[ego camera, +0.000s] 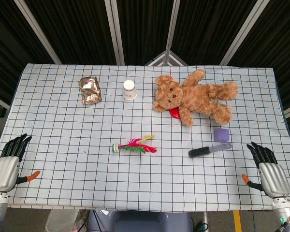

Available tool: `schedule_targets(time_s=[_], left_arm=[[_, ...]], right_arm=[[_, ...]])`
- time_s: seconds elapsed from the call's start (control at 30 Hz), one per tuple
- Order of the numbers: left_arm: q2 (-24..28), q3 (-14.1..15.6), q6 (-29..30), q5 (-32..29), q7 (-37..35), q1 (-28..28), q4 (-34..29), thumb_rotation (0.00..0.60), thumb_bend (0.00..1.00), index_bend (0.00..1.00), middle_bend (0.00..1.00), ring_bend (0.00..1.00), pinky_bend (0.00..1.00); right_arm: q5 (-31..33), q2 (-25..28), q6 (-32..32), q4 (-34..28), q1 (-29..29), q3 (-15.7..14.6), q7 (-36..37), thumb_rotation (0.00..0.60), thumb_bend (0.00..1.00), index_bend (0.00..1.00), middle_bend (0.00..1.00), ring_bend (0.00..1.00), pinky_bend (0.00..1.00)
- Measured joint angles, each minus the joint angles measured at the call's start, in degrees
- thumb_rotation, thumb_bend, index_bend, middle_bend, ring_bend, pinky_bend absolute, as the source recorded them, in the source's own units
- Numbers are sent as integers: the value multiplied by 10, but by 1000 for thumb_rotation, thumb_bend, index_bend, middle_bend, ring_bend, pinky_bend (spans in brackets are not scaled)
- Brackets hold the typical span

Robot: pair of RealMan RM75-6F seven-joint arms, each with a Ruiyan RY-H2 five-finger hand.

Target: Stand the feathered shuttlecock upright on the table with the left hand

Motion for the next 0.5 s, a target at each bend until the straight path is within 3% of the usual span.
schedule_targets(time_s=[0.5], left_arm=[[-3,1,0,8,5,-2,5,600,36,0,0,0,0]], right_arm=[[-2,0,2,-3,-1,-1,-2,600,341,0,0,0,0]])
